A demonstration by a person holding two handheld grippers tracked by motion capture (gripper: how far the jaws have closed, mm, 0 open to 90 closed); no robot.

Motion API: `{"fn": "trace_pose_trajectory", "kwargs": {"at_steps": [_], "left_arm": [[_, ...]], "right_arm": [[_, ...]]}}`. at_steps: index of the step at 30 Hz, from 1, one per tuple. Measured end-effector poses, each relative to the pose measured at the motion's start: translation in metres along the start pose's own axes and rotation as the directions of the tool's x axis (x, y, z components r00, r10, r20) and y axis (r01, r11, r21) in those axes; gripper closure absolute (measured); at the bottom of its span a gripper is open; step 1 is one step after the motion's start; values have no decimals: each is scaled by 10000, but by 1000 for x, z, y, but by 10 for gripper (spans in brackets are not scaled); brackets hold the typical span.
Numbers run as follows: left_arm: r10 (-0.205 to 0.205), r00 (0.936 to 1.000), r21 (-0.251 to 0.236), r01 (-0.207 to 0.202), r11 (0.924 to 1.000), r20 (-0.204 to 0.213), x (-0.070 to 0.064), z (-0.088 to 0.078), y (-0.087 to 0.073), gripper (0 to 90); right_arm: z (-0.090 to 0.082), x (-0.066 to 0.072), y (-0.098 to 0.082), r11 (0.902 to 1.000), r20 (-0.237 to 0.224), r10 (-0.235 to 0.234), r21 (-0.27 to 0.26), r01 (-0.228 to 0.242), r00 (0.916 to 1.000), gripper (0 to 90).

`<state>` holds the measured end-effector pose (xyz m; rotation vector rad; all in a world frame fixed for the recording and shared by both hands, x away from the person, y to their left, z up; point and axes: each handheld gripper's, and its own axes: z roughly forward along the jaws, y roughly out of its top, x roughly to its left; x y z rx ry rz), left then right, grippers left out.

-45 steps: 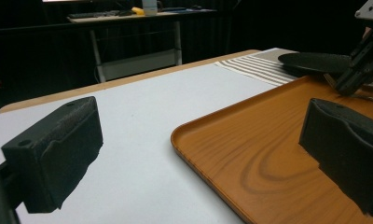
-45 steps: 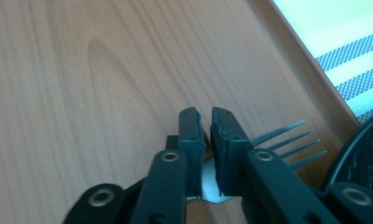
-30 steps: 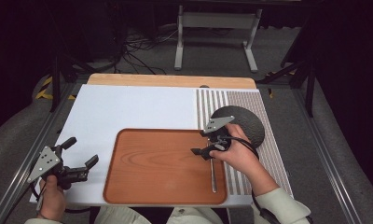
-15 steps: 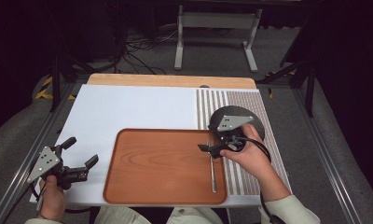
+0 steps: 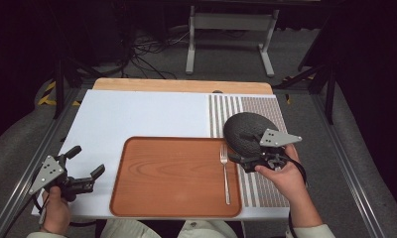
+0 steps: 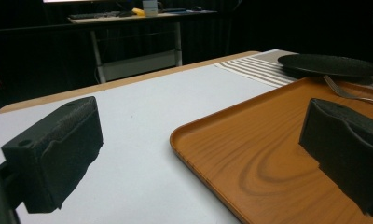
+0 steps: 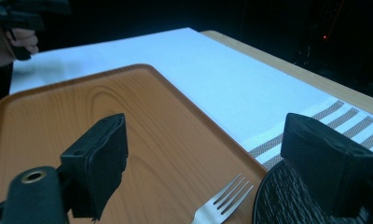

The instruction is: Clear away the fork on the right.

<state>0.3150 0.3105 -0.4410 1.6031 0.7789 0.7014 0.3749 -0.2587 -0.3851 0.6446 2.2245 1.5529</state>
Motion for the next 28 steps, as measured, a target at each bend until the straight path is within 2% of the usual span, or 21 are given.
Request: {"fn": "trace_pose_trajectory", "kwargs": {"at_steps": [3,4,6,8,11,18,21,28], "left_arm": [[-5,10000,0,5,10000,1,0,0,0,0],[-12,10000,-12,12,10000,-5,0,0,0,0],[-16,10000,-10,16,10000,1,0,0,0,0],[-34,10000,7,34,10000,6,0,0,0,0],[-58,10000,-1,58,10000,6,0,0,-1,0],[-50,10000,10,50,10000,53,0,0,-1,0],[-64,10000,-10,64,10000,65,0,1,-1,0],[-11,10000,-49,11,10000,56,1,0,0,0]], "right_arm": [[-5,-1,-5,9998,161,92,-157,-89,9998,143],[-10,-3,-12,9989,303,256,-410,-243,9992,143],[-12,-4,-13,9983,323,306,-508,-290,9990,144],[-18,-6,-22,9952,321,575,-810,-548,9978,146],[-22,-7,-27,9946,436,625,-862,-586,9971,146],[-34,-11,-52,9824,747,1081,-1609,-950,9913,145],[-37,-12,-60,9858,899,1114,-1356,-987,9897,145],[-43,-14,-72,9830,1118,1456,-1287,-1309,9830,142]]}}
